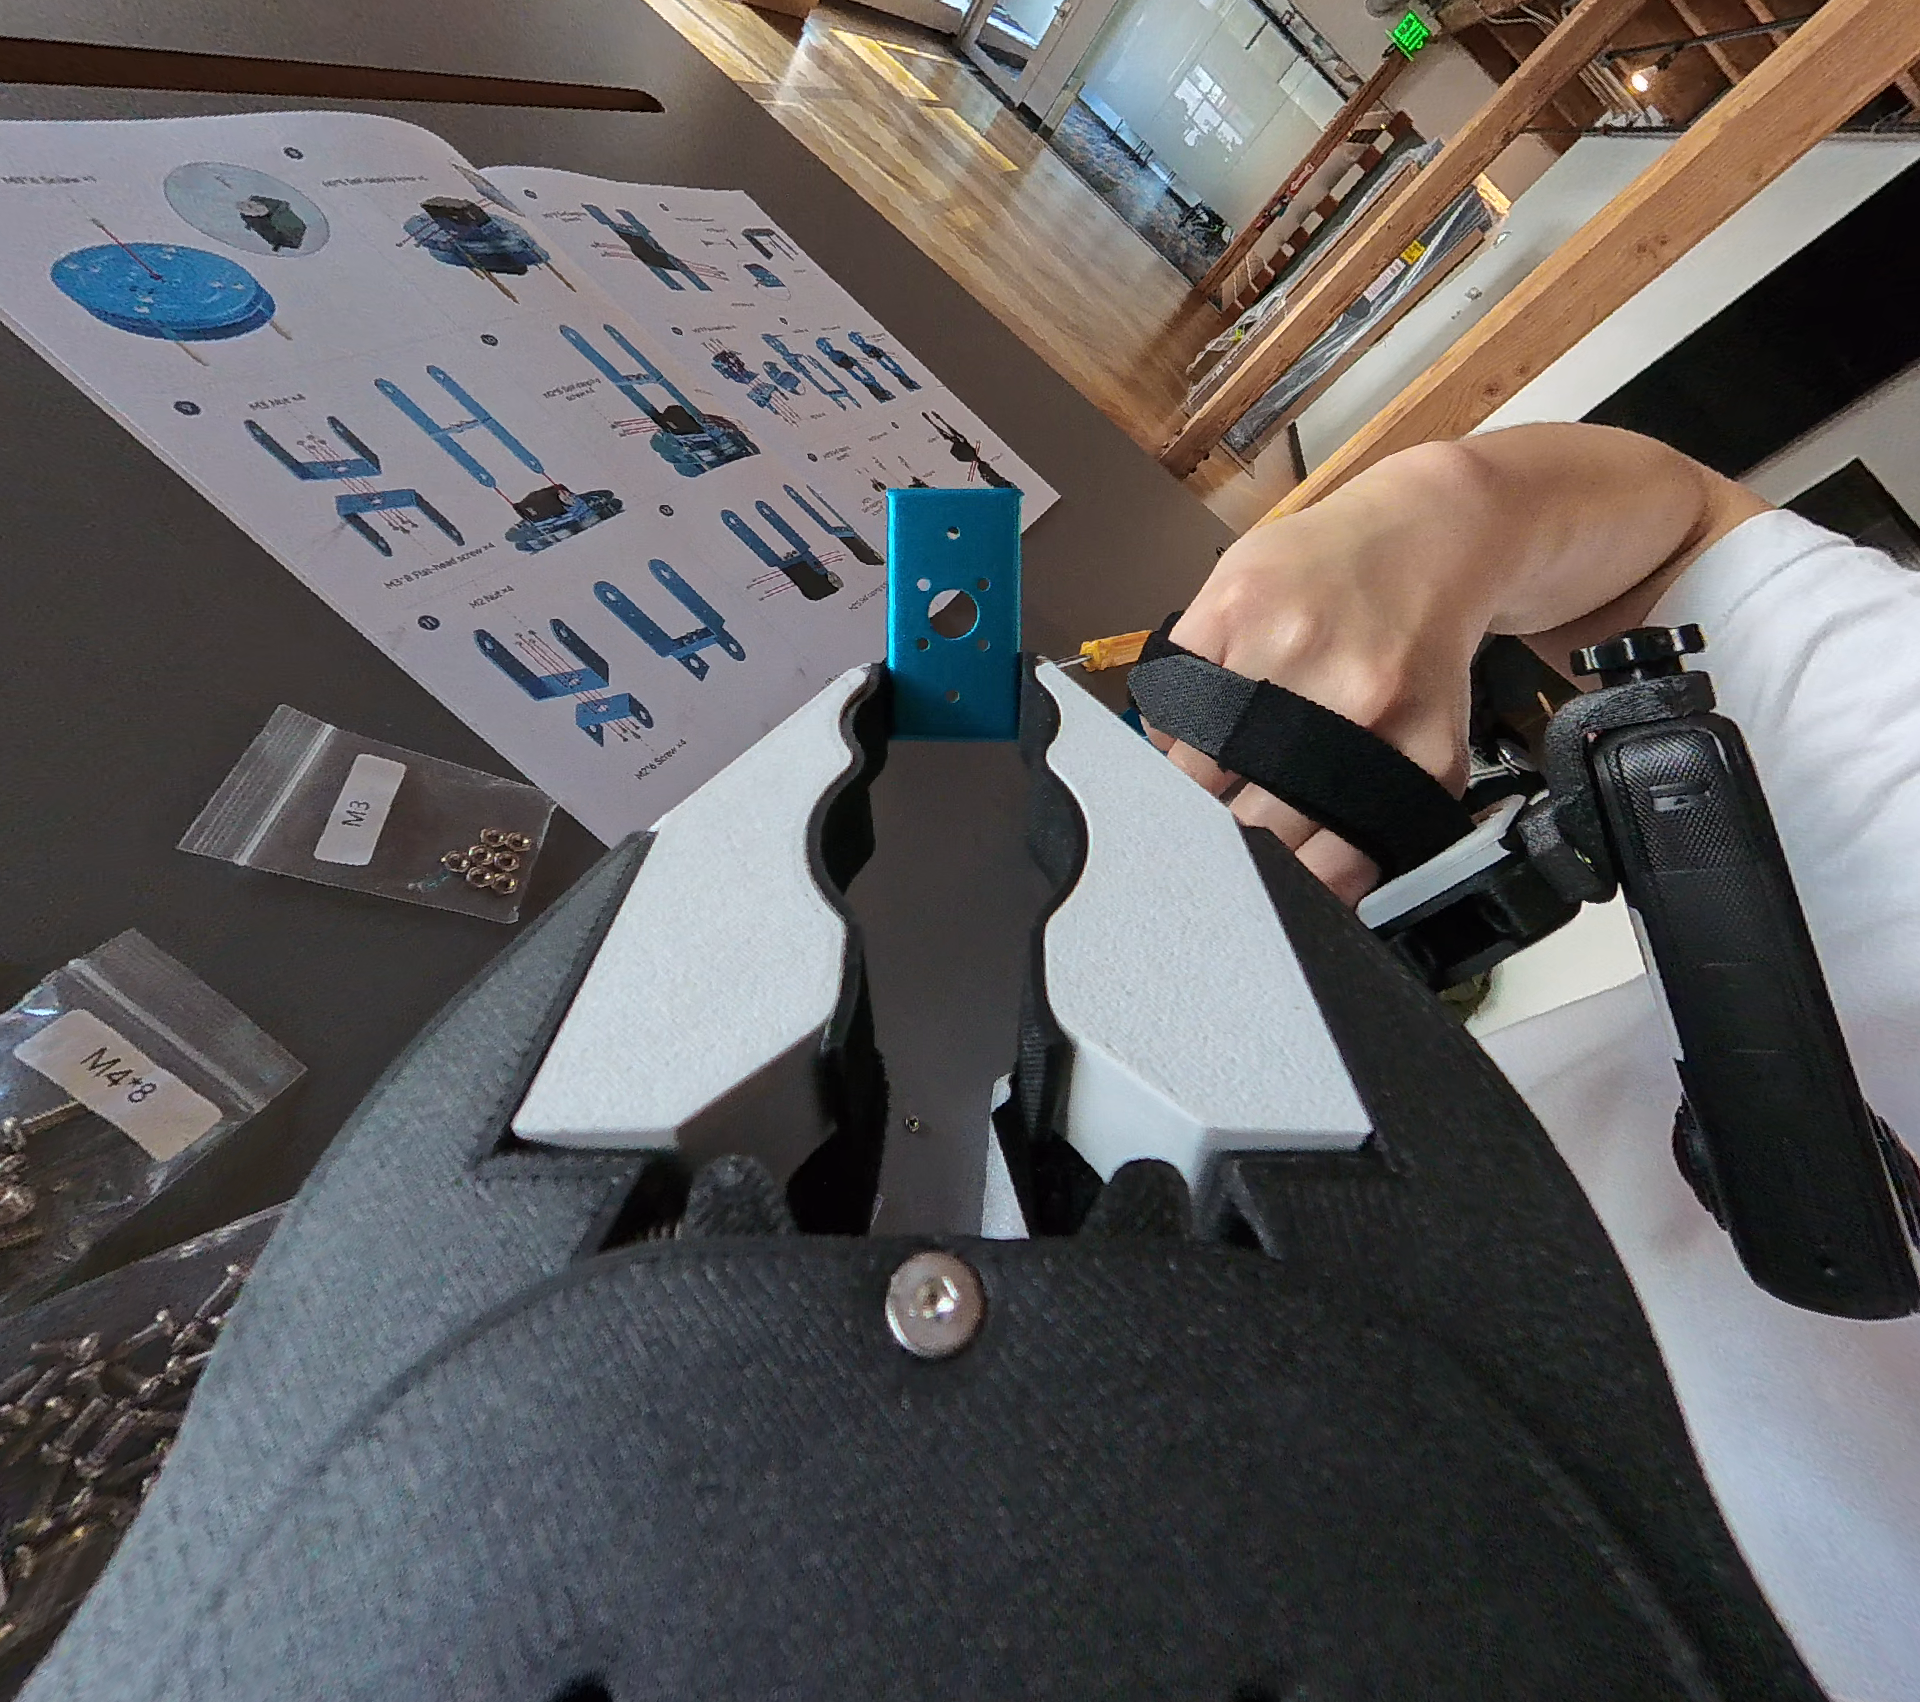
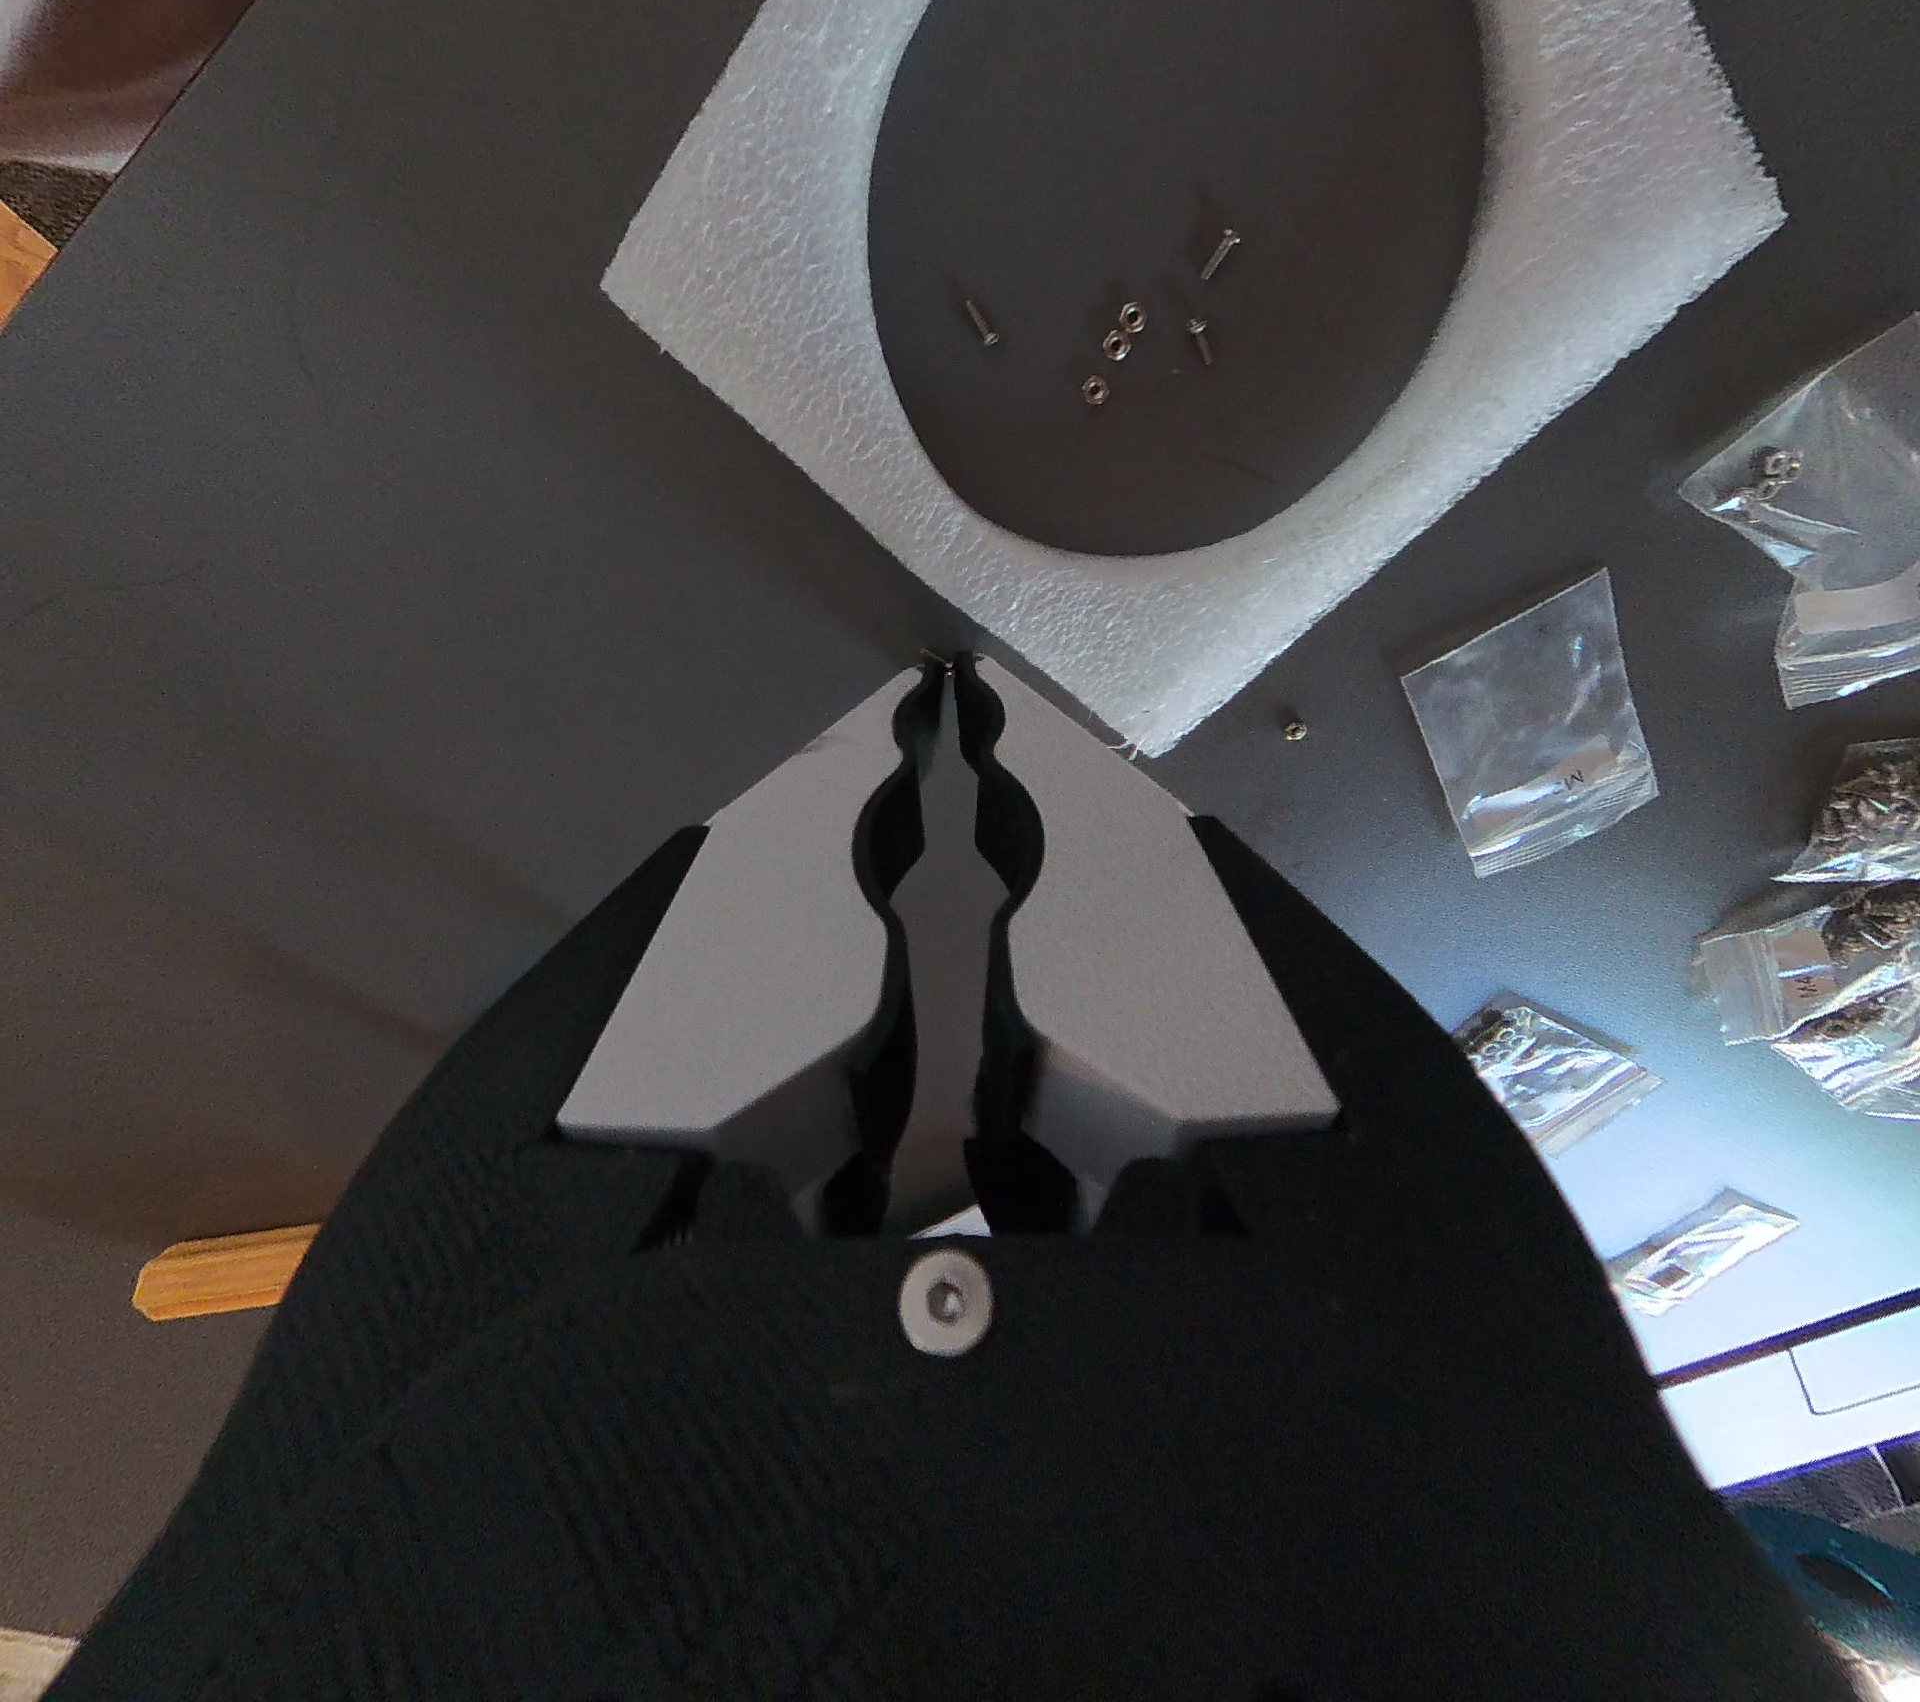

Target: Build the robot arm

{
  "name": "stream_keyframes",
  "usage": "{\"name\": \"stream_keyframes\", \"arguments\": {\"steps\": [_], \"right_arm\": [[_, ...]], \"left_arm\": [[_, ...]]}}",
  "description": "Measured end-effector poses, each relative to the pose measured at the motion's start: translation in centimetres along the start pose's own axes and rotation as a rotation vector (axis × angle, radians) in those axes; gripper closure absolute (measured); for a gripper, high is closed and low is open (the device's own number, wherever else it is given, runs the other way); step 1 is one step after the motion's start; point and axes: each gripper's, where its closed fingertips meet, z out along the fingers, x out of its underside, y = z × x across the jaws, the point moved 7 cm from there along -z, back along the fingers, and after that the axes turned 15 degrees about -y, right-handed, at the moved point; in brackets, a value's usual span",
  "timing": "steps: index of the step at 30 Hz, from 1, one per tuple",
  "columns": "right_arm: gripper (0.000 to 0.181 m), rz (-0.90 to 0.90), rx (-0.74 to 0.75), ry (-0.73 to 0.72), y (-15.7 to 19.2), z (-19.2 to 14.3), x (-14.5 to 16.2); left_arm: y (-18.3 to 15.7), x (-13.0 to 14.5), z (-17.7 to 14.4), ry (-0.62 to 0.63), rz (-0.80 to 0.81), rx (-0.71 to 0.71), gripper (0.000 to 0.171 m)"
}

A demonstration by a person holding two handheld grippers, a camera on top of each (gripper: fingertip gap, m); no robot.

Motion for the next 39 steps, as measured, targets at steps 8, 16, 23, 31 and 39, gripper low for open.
{"name": "stream_keyframes", "arguments": {"steps": [8,16,23,31,39], "right_arm": [[0.180,0.155,0.147,-0.079,-0.7,-1.3,0.8],[0.181,0.706,0.475,-0.446,-0.1,-5.5,3.3],[0.181,1.238,0.564,-0.905,1.2,-8.1,5.1],[0.181,1.518,0.682,-1.300,1.4,-11.0,7.1],[0.181,1.372,1.065,-1.365,1.7,-14.5,6.6]], "left_arm": [[0.0,0.1,0.0,0.003,-0.010,0.004,0.148],[0.2,0.0,0.2,-0.018,-0.035,0.011,0.148],[-1.4,-0.2,0.8,-0.047,-0.003,0.097,0.148],[-4.3,-1.0,1.1,-0.175,0.174,0.257,0.148],[-5.5,-0.9,1.4,-0.337,0.396,0.212,0.148]]}}
